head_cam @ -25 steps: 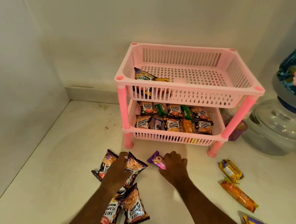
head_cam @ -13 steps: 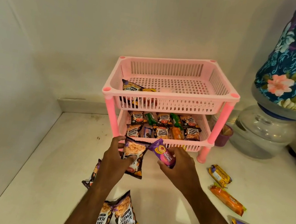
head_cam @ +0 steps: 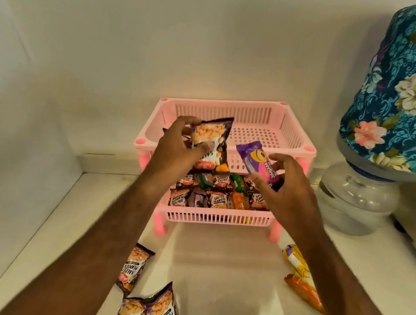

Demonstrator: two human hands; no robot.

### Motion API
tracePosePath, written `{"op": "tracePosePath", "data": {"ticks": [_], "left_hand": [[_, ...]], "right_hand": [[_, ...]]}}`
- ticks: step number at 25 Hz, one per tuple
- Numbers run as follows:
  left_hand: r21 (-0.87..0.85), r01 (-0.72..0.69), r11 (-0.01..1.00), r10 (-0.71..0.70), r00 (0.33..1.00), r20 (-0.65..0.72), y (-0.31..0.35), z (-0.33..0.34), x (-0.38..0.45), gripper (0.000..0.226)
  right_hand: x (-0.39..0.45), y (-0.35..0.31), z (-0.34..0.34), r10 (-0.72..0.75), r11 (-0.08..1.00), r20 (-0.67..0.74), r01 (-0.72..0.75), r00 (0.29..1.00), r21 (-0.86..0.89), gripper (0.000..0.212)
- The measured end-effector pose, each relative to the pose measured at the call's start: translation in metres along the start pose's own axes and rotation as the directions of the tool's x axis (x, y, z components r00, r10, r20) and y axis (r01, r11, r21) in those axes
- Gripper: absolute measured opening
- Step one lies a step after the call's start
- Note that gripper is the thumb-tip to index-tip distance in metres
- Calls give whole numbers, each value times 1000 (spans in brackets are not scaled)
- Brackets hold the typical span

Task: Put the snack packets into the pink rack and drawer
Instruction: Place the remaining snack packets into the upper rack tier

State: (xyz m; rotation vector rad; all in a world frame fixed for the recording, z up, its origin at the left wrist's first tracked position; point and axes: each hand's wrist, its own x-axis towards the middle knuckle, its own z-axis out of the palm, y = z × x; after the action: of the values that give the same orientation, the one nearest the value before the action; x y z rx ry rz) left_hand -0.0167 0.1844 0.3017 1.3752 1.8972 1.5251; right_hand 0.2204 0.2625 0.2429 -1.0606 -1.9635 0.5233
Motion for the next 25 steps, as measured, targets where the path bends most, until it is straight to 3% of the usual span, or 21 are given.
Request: {"op": "tracePosePath", "data": {"ticks": [3, 7, 13, 17, 21, 23, 25], "left_hand": [[18, -3, 1000, 3, 1000, -14, 14, 12, 49, 50], [17, 91, 996, -91, 996, 9, 15, 41, 98, 53], [278, 158, 947, -202, 970, 135, -4, 74, 126, 56], [599, 98, 795, -307, 916, 258, -12, 80, 130, 61], [739, 1, 674, -358, 875, 326, -6, 80, 135, 58], [816, -67, 575, -323, 897, 301, -3, 79, 133, 62], [815, -140, 562, -233, 919, 319, 0, 79, 134, 56]], "right_hand": [[27, -5, -17, 81, 995, 33, -82, 996, 58, 46], [58, -9, -34, 92, 984, 21, -94, 996, 148, 42], [105, -10, -32, 70, 984, 59, -78, 996, 161, 52], [135, -1, -12, 122, 987, 118, -133, 986, 90, 53], [157, 10, 10, 186, 982, 288, -174, 939, -68, 58], [165, 12, 17, 199, 977, 368, -155, 908, -145, 59], [171, 12, 19, 200, 972, 436, -123, 878, -199, 59]]}}
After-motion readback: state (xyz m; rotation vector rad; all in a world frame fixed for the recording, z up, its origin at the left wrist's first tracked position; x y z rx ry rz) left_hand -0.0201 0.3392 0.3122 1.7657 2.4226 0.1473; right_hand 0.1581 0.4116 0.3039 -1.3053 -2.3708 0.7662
